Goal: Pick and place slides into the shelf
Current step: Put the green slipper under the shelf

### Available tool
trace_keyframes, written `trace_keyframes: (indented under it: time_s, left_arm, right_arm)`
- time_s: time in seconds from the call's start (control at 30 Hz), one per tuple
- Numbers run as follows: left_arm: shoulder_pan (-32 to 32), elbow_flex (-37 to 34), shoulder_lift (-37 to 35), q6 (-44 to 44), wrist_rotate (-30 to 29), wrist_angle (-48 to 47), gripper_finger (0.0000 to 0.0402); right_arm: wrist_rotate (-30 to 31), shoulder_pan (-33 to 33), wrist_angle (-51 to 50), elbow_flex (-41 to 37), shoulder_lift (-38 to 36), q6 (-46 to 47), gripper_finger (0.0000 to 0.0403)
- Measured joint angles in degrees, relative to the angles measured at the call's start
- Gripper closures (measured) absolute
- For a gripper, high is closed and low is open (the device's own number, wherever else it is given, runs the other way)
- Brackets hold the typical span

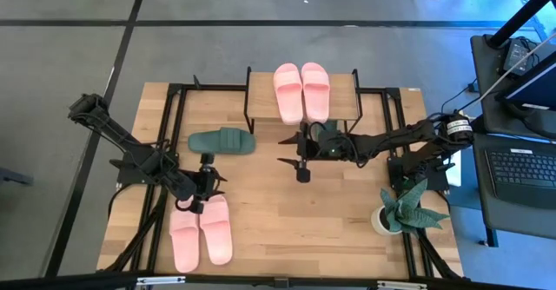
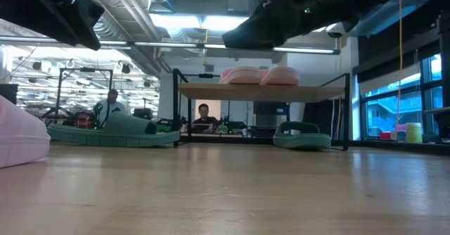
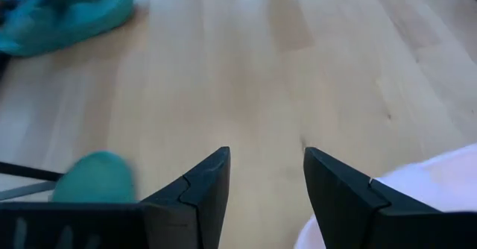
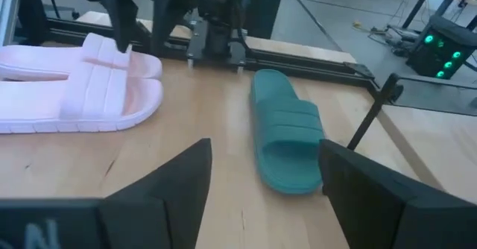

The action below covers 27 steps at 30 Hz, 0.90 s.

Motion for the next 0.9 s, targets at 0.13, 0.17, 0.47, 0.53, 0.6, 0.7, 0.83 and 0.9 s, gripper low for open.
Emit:
trace_keyframes:
  time_s: [0.13,0.17,0.47,0.53,0.6,0.7,0.83,0.9]
  left_arm:
    - [0.18,0.0,0.52,6.75,-6.95,-4.62,0.0237]
    - [0.45,0.0,0.52,8.79,-8.85,-6.26,0.0237]
    - [12.86,-0.02,4.91,-6.94,-15.68,-8.73,0.0237]
    - [16.15,0.07,6.18,-15.64,-14.95,-10.02,0.0237]
    - [18.54,-0.02,7.96,-19.18,-14.5,-11.86,0.0237]
    - [22.19,-0.02,10.42,-24.03,-14.52,-11.75,0.0237]
    - [28.04,0.0,11.39,-37.16,-7.9,-11.35,0.0237]
    - [29.97,0.0,11.23,-41.26,-5.01,-11.34,0.0237]
  right_arm:
    - [0.04,-0.02,0.58,0.0,0.0,0.07,0.0157]
    - [0.04,-0.04,0.8,0.0,0.0,0.09,0.0157]
    - [0.15,-0.02,0.71,-0.02,0.0,0.35,0.0157]
    - [0.15,-0.02,0.67,-0.02,0.0,0.35,0.0157]
    - [0.15,-0.02,0.76,-0.02,0.0,0.26,0.0157]
    - [0.15,-0.02,0.71,-0.02,0.0,0.27,0.0157]
    - [0.15,-0.02,0.52,-0.02,0.0,0.26,0.0157]
    - [0.14,-0.02,0.48,-0.02,0.0,0.24,0.0157]
